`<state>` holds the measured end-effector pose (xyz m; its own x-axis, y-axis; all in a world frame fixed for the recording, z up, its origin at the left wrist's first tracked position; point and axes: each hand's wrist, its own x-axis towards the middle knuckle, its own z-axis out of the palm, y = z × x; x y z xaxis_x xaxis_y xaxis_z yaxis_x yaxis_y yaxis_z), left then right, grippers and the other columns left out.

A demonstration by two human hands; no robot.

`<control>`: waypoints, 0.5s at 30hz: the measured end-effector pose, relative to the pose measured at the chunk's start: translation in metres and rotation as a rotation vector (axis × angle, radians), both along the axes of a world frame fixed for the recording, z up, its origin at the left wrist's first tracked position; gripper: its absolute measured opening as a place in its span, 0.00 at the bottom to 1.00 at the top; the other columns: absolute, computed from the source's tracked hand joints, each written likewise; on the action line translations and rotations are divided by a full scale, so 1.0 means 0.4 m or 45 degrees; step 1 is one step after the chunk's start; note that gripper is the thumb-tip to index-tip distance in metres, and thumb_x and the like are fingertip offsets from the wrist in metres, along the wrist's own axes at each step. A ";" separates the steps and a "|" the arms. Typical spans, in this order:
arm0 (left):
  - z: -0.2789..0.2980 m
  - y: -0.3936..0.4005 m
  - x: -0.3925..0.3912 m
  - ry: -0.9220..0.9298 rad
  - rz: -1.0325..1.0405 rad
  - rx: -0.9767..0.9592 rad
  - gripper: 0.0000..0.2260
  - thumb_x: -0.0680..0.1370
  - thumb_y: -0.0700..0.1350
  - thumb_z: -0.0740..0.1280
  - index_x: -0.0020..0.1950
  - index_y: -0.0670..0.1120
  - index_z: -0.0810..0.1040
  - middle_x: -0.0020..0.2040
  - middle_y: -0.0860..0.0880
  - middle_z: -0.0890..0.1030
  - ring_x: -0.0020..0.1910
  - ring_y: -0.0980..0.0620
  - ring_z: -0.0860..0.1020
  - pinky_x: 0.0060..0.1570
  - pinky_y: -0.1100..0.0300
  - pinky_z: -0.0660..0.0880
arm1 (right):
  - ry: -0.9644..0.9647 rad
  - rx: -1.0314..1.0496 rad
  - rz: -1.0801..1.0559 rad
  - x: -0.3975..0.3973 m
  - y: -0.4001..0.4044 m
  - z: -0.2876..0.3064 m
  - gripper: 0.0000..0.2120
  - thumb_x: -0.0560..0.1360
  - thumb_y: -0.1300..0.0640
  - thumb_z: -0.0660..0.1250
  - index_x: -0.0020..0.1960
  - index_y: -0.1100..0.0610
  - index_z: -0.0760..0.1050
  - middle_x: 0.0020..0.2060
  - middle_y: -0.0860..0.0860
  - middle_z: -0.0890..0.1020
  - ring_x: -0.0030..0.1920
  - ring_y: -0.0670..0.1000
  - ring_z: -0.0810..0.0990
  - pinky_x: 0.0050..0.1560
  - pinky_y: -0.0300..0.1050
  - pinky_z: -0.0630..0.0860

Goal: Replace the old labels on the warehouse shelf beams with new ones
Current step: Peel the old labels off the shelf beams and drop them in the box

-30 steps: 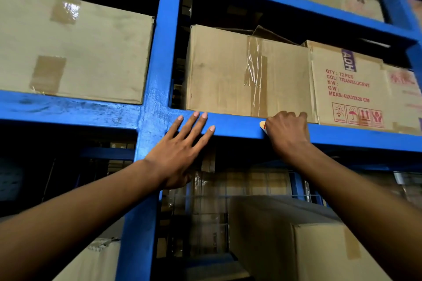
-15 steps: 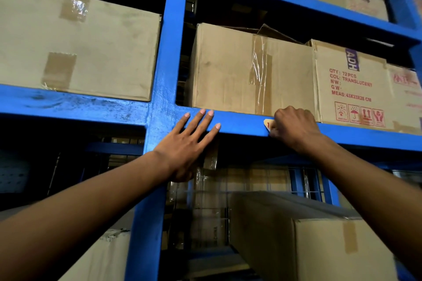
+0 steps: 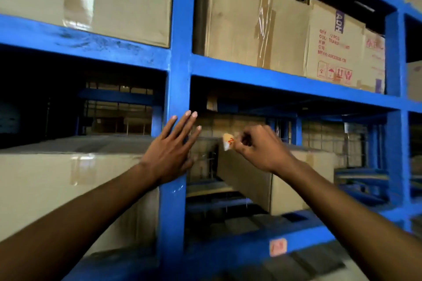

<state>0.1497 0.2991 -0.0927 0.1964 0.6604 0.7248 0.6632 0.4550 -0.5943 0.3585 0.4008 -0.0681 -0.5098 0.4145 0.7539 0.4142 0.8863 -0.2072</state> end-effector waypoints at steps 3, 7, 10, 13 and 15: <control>-0.137 -0.036 -0.011 -0.044 -0.072 -0.062 0.33 0.77 0.63 0.54 0.75 0.43 0.58 0.76 0.36 0.52 0.75 0.39 0.49 0.73 0.42 0.51 | -0.029 -0.201 0.050 -0.052 -0.067 -0.131 0.04 0.72 0.54 0.65 0.39 0.52 0.77 0.39 0.52 0.82 0.43 0.53 0.79 0.44 0.51 0.78; -0.343 -0.080 0.000 -0.198 -0.151 -0.205 0.34 0.75 0.63 0.59 0.73 0.42 0.62 0.74 0.35 0.59 0.74 0.38 0.56 0.71 0.42 0.57 | -0.054 -0.367 -0.017 -0.101 -0.139 -0.343 0.05 0.71 0.54 0.64 0.42 0.54 0.78 0.41 0.55 0.84 0.47 0.57 0.81 0.48 0.51 0.78; -0.487 -0.118 0.013 -0.276 -0.188 -0.425 0.34 0.76 0.61 0.59 0.74 0.41 0.58 0.75 0.35 0.53 0.75 0.38 0.50 0.72 0.43 0.50 | -0.183 -0.459 -0.095 -0.108 -0.181 -0.493 0.07 0.71 0.55 0.65 0.46 0.55 0.79 0.45 0.56 0.84 0.50 0.58 0.80 0.47 0.47 0.75; -0.651 -0.165 0.012 -0.362 -0.151 -0.614 0.34 0.75 0.60 0.60 0.74 0.42 0.59 0.75 0.37 0.55 0.75 0.40 0.52 0.72 0.44 0.50 | -0.305 -0.538 -0.122 -0.096 -0.222 -0.666 0.07 0.72 0.56 0.65 0.41 0.58 0.79 0.42 0.58 0.84 0.46 0.60 0.80 0.41 0.45 0.71; -0.758 -0.184 0.000 -0.388 -0.100 -0.766 0.34 0.77 0.59 0.58 0.76 0.41 0.53 0.76 0.36 0.47 0.75 0.40 0.44 0.72 0.44 0.41 | -0.399 -0.648 -0.163 -0.084 -0.244 -0.788 0.08 0.72 0.57 0.63 0.44 0.58 0.80 0.46 0.58 0.84 0.50 0.60 0.79 0.47 0.49 0.75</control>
